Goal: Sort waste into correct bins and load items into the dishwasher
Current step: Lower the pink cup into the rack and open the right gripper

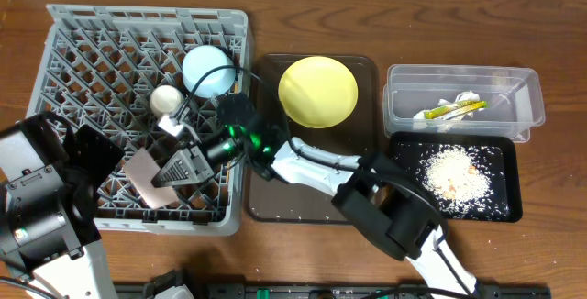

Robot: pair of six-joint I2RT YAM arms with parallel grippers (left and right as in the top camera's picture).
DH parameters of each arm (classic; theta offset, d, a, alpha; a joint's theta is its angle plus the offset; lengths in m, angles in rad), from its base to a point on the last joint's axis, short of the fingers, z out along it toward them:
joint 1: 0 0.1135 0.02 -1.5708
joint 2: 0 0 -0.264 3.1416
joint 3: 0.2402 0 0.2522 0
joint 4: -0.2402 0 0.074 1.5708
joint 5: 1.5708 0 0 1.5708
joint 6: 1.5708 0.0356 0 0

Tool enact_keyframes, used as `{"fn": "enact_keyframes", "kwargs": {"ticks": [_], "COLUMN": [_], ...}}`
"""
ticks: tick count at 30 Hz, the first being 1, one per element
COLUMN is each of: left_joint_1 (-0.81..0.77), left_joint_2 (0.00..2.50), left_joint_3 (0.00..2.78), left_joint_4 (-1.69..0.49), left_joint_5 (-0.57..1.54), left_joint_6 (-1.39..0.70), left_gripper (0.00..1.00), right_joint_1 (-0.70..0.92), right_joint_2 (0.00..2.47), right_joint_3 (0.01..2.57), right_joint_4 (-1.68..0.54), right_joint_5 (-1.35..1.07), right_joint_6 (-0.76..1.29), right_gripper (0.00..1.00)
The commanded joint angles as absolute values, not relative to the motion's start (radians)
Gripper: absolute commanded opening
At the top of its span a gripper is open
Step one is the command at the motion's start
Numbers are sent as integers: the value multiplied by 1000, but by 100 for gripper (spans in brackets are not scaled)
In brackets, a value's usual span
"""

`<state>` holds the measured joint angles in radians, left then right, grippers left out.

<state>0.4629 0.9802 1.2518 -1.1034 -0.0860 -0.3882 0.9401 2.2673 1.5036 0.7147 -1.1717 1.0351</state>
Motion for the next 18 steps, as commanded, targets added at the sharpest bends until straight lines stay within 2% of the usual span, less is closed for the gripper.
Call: {"fn": "enact_keyframes", "kwargs": {"ticks": [1,6,11,13,18], "left_joint_1": [466,466,466,466,466], "left_joint_2": [979,979,979,979,979], "left_joint_3": [1264,1264,1264,1264,1264], "left_joint_4": [-1108,-1108,-1108,-1107,-1107], "left_joint_5": [-102,-102,-102,-102,-102], "left_joint_6": [-376,-376,-376,-376,-376], "left_gripper": [98,98,98,98,98], "right_joint_1": [908,865,840,832,806], "right_joint_2": [2263,2263,2263,2263,2263], "right_joint_3": [1509,1509,1509,1509,1509], "right_joint_4": [649,579,580,580,581], "right_joint_5": [-1176,-1203,-1248,-1266,-1317], "right_joint_6": [1054,1054,1054,1054,1055], "right_gripper": [1,4,19,30,38]}}
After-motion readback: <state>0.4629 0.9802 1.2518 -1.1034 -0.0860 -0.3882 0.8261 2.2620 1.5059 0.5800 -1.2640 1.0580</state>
